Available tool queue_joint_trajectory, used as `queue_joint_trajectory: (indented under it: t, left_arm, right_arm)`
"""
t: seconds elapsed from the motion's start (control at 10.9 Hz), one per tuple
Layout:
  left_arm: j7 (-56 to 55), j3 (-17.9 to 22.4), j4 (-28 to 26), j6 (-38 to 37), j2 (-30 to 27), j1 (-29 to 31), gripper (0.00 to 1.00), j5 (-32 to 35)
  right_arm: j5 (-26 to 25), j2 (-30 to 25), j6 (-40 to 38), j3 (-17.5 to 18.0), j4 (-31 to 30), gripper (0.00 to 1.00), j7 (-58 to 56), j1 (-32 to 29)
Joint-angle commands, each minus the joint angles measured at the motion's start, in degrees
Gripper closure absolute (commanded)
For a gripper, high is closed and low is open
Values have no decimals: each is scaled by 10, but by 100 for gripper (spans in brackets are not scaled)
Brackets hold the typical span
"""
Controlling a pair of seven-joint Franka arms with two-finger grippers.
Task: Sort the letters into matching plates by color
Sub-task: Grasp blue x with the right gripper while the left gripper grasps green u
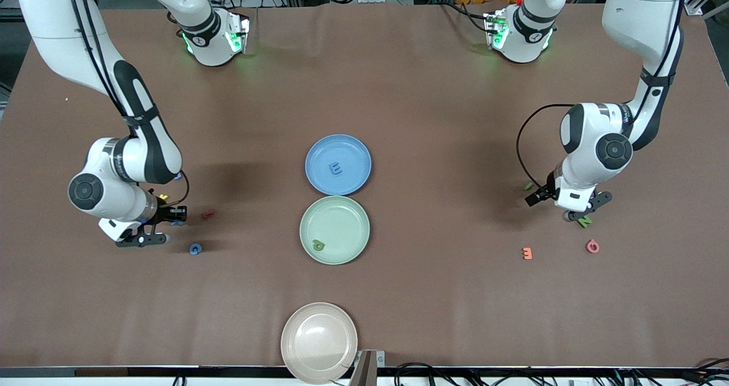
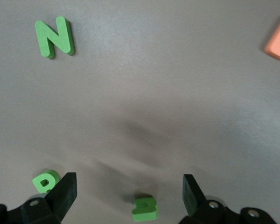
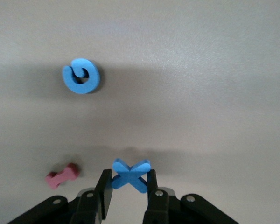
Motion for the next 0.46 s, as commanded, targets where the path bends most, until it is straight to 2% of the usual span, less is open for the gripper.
queue_joint_trajectory:
  t: [0.0, 0.18, 0.37]
  left_arm:
    - [-52, -6, -3, 9, 9, 0, 0, 0]
    - [-72, -7, -4, 9, 13, -3, 0, 0]
    - [-76, -8, -6, 9, 15, -3, 0, 0]
  right_arm:
    - [5, -55, -121, 8, 44, 100, 50, 16]
    - [5, -64, -179, 8, 80, 100, 74, 30]
    - [6, -65, -189, 15, 93, 100, 118, 57]
